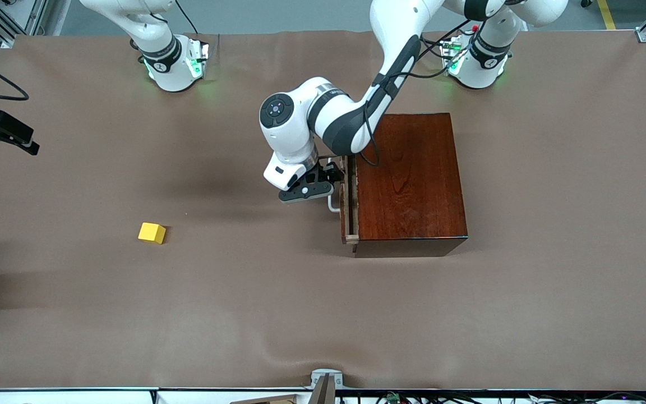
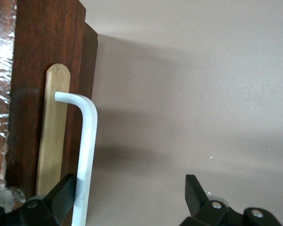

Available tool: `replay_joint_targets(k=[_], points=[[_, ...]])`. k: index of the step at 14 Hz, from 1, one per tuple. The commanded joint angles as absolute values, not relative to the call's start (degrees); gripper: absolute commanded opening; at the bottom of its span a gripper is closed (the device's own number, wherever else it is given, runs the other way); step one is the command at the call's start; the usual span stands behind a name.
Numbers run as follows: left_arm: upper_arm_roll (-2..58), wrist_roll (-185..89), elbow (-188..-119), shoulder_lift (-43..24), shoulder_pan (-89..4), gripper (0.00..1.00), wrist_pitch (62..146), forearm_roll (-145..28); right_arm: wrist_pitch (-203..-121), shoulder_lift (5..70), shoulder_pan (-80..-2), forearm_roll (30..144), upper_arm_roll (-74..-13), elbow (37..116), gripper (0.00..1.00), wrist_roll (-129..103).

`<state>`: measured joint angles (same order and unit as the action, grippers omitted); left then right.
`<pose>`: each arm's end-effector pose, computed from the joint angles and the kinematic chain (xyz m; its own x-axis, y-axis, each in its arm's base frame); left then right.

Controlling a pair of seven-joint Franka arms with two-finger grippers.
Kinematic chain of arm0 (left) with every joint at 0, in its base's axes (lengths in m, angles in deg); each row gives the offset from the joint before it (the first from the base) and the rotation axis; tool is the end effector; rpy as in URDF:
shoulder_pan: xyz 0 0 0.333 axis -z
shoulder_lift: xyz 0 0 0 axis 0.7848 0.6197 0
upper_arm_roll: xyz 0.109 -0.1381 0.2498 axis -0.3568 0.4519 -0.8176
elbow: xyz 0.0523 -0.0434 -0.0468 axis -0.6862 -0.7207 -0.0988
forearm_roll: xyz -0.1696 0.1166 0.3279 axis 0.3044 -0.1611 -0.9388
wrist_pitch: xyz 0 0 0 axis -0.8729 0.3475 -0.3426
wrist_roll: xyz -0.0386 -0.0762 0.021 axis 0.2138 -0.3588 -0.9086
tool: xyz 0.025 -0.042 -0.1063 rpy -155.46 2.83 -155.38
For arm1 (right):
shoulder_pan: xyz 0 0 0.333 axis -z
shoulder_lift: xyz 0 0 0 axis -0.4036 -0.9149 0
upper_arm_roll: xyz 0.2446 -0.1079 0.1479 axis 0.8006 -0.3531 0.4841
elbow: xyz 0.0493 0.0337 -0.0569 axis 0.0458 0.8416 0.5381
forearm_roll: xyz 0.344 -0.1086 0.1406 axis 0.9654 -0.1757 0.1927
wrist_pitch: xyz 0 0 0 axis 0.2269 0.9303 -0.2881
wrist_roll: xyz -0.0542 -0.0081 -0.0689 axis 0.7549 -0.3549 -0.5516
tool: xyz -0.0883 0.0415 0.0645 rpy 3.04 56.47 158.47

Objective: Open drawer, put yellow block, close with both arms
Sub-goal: 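Pull the drawer out of the wooden box with the left gripper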

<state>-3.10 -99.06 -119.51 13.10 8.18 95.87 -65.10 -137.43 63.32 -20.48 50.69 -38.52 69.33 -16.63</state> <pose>0.4680 -0.5736 0.2839 0.9898 0.1251 0.0687 0.1333 -0.9822 -0.1322 0.5373 -0.0359 0.6171 0.9987 -0.0408 0.0308 -0.0406 -0.9992 -0.0056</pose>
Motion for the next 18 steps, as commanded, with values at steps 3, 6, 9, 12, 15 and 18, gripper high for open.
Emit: replay_joint_targets(k=[3, 6, 9, 12, 15, 18], points=[[-1.90, -100.47, -117.66, 15.12, 8.77, 1.00, 100.86, -57.77, -137.48, 63.33, -20.73, 50.51, -38.57, 69.04, 1.00, -16.26], [-1.90, -100.47, -117.75, 15.21, 8.77, 1.00, 101.56, -55.30, -137.48, 63.33, -20.73, 50.51, -38.57, 69.04, 1.00, -16.26], [-1.81, -100.47, -117.66, 15.56, 8.85, 1.00, 103.22, -55.03, -137.48, 63.33, -20.73, 50.51, -38.57, 69.04, 1.00, -16.26], [-1.20, -100.47, -117.66, 15.56, 8.85, 1.00, 104.37, -54.95, -137.48, 63.33, -20.73, 50.51, -38.57, 69.04, 1.00, -16.26], [-0.76, -100.56, -117.66, 15.56, 8.85, 1.00, 105.60, -54.95, -137.48, 63.33, -20.73, 50.51, -38.57, 69.04, 1.00, -16.26], [-0.32, -100.73, -117.66, 15.56, 8.94, 1.00, 107.36, -54.95, -137.48, 63.33, -20.73, 50.51, -38.57, 69.04, 1.00, -16.26]])
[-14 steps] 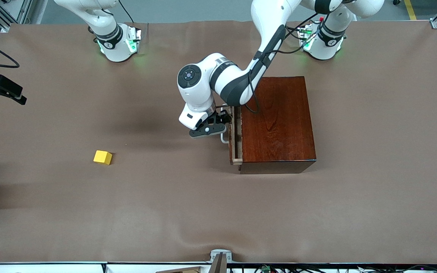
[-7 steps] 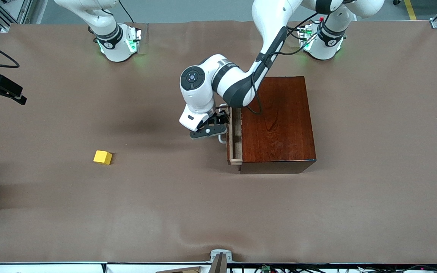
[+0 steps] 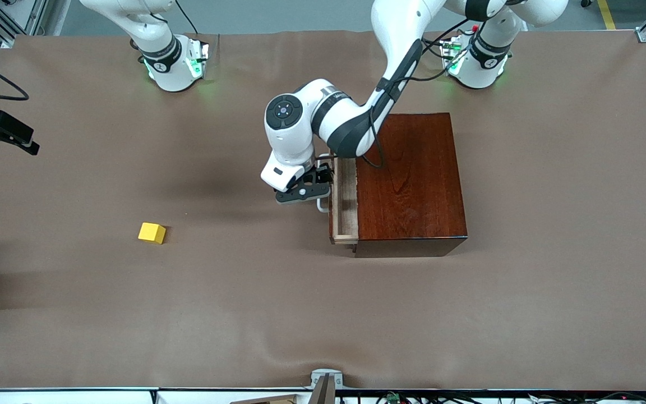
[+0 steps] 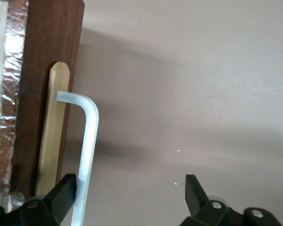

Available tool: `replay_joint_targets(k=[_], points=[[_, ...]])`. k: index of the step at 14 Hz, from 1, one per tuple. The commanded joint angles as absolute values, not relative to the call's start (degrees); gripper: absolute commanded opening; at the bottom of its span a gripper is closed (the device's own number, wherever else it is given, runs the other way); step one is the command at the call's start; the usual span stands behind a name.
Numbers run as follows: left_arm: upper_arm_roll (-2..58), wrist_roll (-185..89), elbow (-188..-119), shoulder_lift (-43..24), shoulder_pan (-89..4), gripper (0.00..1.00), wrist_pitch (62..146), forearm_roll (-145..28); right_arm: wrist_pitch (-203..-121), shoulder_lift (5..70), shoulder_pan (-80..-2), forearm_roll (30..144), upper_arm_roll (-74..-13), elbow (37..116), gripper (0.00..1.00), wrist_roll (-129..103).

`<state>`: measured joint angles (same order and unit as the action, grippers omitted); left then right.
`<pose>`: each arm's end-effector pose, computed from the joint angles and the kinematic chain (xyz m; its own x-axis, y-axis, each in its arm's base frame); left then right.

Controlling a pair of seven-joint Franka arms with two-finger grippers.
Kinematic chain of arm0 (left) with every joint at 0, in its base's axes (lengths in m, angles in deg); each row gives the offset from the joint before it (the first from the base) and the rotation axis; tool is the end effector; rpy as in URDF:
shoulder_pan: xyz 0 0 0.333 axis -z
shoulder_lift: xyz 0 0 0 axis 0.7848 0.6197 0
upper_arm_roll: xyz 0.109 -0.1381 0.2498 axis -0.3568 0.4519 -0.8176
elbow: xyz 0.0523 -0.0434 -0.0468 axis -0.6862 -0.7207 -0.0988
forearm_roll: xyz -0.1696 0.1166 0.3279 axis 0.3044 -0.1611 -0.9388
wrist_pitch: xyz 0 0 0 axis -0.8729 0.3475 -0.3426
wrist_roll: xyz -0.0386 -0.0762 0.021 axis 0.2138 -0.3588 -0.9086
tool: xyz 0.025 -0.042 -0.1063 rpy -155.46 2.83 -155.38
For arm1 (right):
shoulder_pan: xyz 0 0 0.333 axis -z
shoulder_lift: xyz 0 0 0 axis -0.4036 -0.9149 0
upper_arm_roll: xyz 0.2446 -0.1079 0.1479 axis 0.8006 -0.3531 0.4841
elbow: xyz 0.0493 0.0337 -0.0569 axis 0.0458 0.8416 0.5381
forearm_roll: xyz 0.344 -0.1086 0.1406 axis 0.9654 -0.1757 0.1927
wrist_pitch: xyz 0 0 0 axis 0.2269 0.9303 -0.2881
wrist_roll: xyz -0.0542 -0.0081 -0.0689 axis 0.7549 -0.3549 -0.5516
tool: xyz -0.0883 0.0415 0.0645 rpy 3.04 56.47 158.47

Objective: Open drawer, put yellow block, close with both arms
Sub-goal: 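Pull the drawer out of the wooden box with the left gripper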

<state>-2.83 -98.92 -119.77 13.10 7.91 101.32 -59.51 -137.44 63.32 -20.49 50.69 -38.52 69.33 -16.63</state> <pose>0.4698 -0.5859 0.2889 0.9860 0.1616 0.0403 0.1619 -0.9868 -0.0045 0.5373 -0.0358 0.6171 0.9987 -0.0406 0.0309 -0.0404 -0.9992 -0.0056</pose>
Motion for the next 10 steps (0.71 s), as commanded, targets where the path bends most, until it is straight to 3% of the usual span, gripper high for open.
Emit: replay_joint_targets(k=[1, 10], points=[[0.12, -100.82, -117.66, 15.56, 8.94, 1.00, 107.89, -54.95, -137.57, 63.33, -20.73, 50.51, -38.57, 69.04, 1.00, -16.26], [1.00, -101.61, -117.48, 15.56, 8.94, 1.00, 112.19, -54.95, -137.57, 63.33, -20.73, 50.51, -38.57, 69.04, 1.00, -16.26]])
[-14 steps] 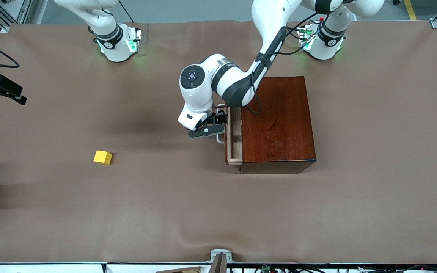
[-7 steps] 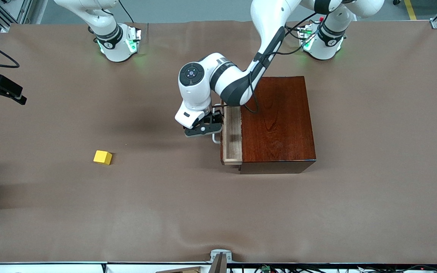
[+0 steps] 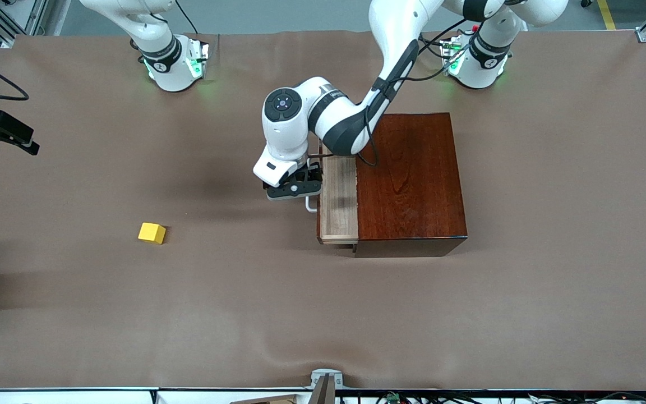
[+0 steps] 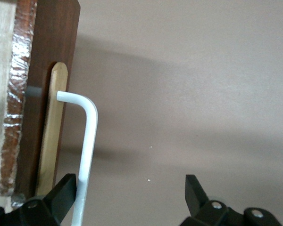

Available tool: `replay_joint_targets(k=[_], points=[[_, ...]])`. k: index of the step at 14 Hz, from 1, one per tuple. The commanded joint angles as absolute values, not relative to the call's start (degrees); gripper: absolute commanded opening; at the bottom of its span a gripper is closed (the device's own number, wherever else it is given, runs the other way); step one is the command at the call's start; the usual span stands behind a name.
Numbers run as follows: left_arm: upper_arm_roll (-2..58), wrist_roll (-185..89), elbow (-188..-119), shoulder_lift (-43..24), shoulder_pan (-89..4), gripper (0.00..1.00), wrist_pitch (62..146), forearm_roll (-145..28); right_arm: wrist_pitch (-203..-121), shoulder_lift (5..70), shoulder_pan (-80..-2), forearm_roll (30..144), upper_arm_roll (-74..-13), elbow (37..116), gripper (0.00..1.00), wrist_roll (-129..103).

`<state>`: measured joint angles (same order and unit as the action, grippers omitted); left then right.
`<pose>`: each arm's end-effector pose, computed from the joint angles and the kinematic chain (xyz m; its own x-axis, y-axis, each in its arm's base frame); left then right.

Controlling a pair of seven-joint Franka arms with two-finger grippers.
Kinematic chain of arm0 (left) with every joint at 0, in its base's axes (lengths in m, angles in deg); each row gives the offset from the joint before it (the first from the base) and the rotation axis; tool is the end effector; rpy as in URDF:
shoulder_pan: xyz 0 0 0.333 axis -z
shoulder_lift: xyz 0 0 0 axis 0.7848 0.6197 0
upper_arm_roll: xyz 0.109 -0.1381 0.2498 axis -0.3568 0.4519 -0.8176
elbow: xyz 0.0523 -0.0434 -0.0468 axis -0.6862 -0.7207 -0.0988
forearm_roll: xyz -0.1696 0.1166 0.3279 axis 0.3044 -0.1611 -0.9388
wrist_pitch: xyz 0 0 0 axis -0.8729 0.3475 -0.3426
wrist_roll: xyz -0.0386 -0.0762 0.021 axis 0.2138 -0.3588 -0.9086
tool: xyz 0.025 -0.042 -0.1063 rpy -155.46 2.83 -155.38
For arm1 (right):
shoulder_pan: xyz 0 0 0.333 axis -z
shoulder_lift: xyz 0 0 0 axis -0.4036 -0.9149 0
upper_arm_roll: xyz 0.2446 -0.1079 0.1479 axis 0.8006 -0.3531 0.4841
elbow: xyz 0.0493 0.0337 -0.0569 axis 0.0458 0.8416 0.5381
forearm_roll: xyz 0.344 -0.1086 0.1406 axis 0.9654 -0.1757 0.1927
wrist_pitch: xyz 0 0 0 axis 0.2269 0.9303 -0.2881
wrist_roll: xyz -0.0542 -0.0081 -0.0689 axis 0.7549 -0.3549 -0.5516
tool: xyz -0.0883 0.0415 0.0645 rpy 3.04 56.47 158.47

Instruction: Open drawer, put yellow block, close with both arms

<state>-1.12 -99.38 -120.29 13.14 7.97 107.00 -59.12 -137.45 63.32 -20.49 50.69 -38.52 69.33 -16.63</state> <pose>0.4628 -0.6031 0.2912 0.9859 0.1549 0.0626 0.1496 -0.9853 0.0824 0.5374 -0.0358 0.6172 0.9987 -0.0406 0.0311 -0.0404 -0.9992 -0.0056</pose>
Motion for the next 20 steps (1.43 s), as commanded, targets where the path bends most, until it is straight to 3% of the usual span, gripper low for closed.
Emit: replay_joint_targets(k=[1, 10, 20], points=[[1.09, -101.61, -117.48, 15.56, 8.94, 1.00, 112.63, -54.95, -137.57, 63.33, -20.73, 50.51, -38.57, 69.04, 1.00, -16.26], [1.00, -101.61, -117.57, 13.36, 9.03, 1.00, 112.99, -55.91, -137.57, 63.33, -20.73, 50.51, -38.57, 69.04, 1.00, -16.35], [0.04, -101.79, -117.75, 1.17, 7.89, 1.00, 106.59, -55.91, -138.09, 63.33, -20.73, 50.60, -38.57, 69.04, 1.00, -16.35]])
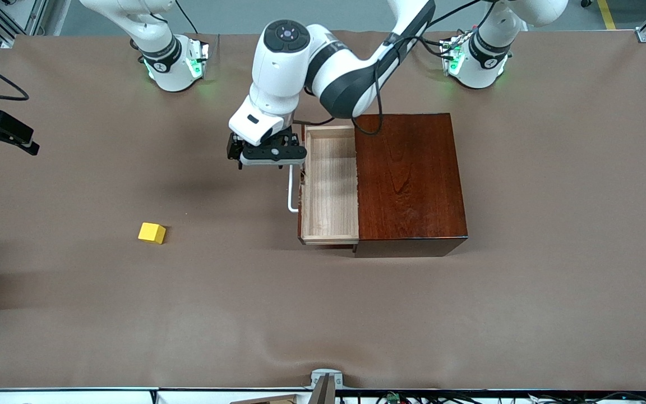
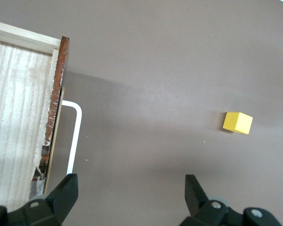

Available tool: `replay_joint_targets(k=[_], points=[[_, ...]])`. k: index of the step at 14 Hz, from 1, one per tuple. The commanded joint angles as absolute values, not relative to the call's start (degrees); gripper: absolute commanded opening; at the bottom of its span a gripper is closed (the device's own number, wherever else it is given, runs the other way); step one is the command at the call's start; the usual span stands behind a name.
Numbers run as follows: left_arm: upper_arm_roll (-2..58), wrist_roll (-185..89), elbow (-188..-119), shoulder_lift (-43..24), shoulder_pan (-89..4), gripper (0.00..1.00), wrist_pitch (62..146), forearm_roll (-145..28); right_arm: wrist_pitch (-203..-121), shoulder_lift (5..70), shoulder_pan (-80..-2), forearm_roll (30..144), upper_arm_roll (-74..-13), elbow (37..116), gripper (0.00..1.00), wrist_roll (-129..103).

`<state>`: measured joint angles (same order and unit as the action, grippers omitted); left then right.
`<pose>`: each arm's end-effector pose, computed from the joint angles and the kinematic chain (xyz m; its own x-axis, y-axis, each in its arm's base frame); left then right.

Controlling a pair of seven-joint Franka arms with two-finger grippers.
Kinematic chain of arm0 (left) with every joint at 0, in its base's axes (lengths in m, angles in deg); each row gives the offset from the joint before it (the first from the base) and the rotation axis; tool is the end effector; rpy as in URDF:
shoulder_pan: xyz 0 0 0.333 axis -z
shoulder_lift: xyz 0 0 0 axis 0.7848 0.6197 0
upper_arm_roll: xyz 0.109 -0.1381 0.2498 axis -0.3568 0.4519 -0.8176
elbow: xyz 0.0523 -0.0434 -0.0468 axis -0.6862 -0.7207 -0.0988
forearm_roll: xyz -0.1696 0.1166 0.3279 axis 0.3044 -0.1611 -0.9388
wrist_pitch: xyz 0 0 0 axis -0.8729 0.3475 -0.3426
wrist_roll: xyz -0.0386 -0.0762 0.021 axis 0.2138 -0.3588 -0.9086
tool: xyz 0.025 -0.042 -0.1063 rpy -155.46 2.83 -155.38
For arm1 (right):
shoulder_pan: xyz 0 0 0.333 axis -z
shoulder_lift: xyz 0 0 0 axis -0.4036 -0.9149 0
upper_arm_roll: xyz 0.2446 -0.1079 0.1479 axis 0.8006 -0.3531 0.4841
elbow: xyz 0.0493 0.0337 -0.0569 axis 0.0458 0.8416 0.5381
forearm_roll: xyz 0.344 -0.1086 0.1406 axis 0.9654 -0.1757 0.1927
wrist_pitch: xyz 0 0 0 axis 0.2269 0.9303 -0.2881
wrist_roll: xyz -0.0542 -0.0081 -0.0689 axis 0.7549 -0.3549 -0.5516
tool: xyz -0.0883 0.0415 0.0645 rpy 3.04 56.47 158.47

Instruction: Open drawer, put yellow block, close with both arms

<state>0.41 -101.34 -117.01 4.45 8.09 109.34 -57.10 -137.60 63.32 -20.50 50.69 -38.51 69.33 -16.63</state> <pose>0.4508 -0.6207 0.4379 0.9753 0.1927 0.1084 0.1477 -0.9327 0.3292 0.5377 -0.0357 0.6174 0.9986 -0.0403 0.0337 -0.0401 -0.9992 -0.0055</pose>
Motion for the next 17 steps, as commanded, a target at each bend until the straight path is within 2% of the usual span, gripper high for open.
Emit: replay_joint_targets(k=[1, 4, 7, 9, 12, 15, 17], points=[[-0.31, -101.79, -117.75, -0.34, 6.84, 1.00, 105.18, -55.83, -138.27, 63.24, -20.73, 50.68, -38.57, 69.12, 1.00, -16.35], [-1.72, -101.79, -117.83, -4.56, 3.77, 1.00, 99.30, -55.91, -138.27, 62.80, -21.43, 50.60, -38.57, 69.04, 1.00, -16.52], [-1.90, -101.27, -118.45, -7.37, -3.16, 1.00, 93.67, -56.00, -140.20, 61.14, -22.21, 50.60, -38.57, 69.21, 1.00, -16.87], [-1.90, -100.30, -120.46, -9.48, -8.00, 1.00, 89.98, -56.52, -140.73, 60.17, -23.71, 50.51, -38.57, 69.65, 1.00, -17.14], [-1.81, -98.19, -125.82, -13.17, -11.88, 1.00, 89.43, -62.57, -142.83, 57.63, -24.59, 50.34, -38.65, 70.53, 1.00, -21.44], [-1.72, -93.03, -130.74, -17.56, -16.18, 1.00, 89.43, -63.74, -149.49, 52.45, -24.59, 50.25, -38.66, 73.07, 1.00, -21.53], [-1.72, -88.37, -134.69, -21.08, -19.17, 1.00, 89.43, -63.74, -157.13, 50.24, -25.03, 50.25, -38.57, 78.06, 1.00, -21.71]])
